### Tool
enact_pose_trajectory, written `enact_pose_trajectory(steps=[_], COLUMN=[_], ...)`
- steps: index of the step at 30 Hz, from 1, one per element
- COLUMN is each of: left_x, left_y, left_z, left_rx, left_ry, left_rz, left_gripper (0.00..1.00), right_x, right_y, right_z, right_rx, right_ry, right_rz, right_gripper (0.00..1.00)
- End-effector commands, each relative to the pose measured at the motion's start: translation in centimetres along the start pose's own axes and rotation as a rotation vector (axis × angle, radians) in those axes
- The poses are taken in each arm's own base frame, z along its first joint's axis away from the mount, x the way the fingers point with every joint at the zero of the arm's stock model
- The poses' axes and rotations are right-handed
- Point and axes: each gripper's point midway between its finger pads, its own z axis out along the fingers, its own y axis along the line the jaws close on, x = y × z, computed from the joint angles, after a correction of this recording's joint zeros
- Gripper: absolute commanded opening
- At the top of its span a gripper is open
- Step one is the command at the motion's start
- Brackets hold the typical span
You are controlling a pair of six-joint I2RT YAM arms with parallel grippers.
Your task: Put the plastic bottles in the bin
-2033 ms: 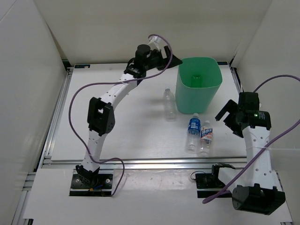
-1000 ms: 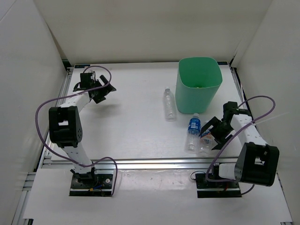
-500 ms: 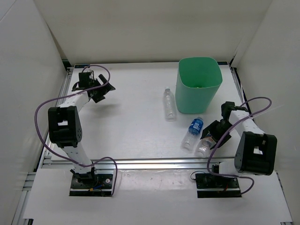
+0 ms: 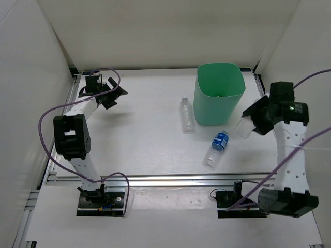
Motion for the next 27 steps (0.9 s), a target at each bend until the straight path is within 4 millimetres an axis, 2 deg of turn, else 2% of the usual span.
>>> enact_pose_trajectory(steps=[1, 2, 3, 5, 6, 7, 9, 10, 12, 13, 14, 15, 16, 17, 20, 21, 22, 23, 24, 25, 26, 27], left_x=[-0.9, -1.0, -1.1, -0.9, -0.6, -0.5, -0.4, -0.7, -0.6, -0.8, -0.5, -0.6, -0.7, -0.3, -0.7, -1.0, -1.0, -1.2, -0.4, -0.3, -0.2, 1.0], left_y=[-1.6, -1.6, -1.7, -2.0, -2.4, -2.5, -3.1, -3.3, -4.9, -4.9, -5.4, -6.8, -6.6, -7.1, -8.3, -8.6, -8.6, -9.1, -9.3, -9.9, -10.1, -11.4], left_z=[-0.1, 0.2, 0.4, 0.5, 0.8, 0.8, 1.4, 1.3, 1.6, 1.8, 2.1, 1.9, 2.3, 2.6, 2.4, 2.3, 2.3, 2.1, 2.5, 2.5, 2.9, 2.9], left_rx=[0.060, 0.060, 0.068, 0.086, 0.098, 0.105, 0.121, 0.126, 0.155, 0.156, 0.169, 0.198, 0.196, 0.208, 0.230, 0.235, 0.235, 0.248, 0.256, 0.266, 0.287, 0.321], left_ry=[0.008, 0.009, 0.016, 0.032, 0.043, 0.049, 0.063, 0.056, 0.061, 0.060, 0.072, 0.070, 0.073, 0.086, 0.072, 0.066, 0.066, 0.064, 0.087, 0.087, 0.090, 0.116], left_rz=[-0.006, -0.006, -0.006, -0.007, 0.008, 0.008, 0.015, 0.018, 0.039, 0.040, 0.047, 0.064, 0.072, 0.078, 0.096, 0.099, 0.099, 0.104, 0.107, 0.116, 0.113, 0.132], left_gripper=[1.00, 1.00, 1.00, 1.00, 1.00, 1.00, 1.00, 1.00, 1.00, 1.00, 1.00, 1.00, 1.00, 1.00, 1.00, 1.00, 1.00, 1.00, 1.00, 1.00, 1.00, 1.00], right_x=[-3.5, -4.5, -6.1, -7.6, -9.0, -9.9, -10.3, -11.7, -11.1, -10.6, -10.8, -10.3, -10.3, -11.1, -11.4, -11.3, -10.9, -10.8, -11.0, -10.8, -9.8, -9.6], right_y=[2.5, 3.9, 7.0, 10.4, 12.9, 14.7, 18.1, 20.7, 23.7, 25.1, 26.4, 27.1, 26.7, 26.1, 23.5, 22.1, 19.8, 19.2, 17.2, 16.1, 15.1, 14.0], right_z=[-5.2, -5.9, -7.7, -7.2, -8.3, -6.7, -6.7, -6.4, -6.2, -3.9, -5.0, -4.6, -3.0, -2.8, -3.8, -6.6, -4.3, -4.9, -6.9, -7.2, -6.3, -7.7], right_rx=[-0.130, -0.189, -0.325, -0.413, -0.493, -0.502, -0.577, -0.598, -0.640, -0.634, -0.664, -0.654, -0.600, -0.557, -0.498, -0.520, -0.443, -0.453, -0.459, -0.450, -0.429, -0.446], right_ry=[-0.195, -0.229, -0.283, -0.283, -0.330, -0.312, -0.287, -0.299, -0.272, -0.220, -0.244, -0.230, -0.206, -0.243, -0.318, -0.378, -0.370, -0.394, -0.438, -0.446, -0.421, -0.448], right_rz=[0.022, -0.017, -0.044, -0.096, -0.143, -0.168, -0.224, -0.249, -0.301, -0.331, -0.358, -0.368, -0.360, -0.344, -0.305, -0.280, -0.254, -0.239, -0.202, -0.178, -0.171, -0.160], right_gripper=[0.13, 0.13, 0.13, 0.09, 0.08, 0.08, 0.08, 0.08, 0.21, 0.32, 0.65, 0.79, 0.89, 0.99, 0.99, 0.99, 0.99, 0.99, 0.99, 0.99, 0.99, 0.99])
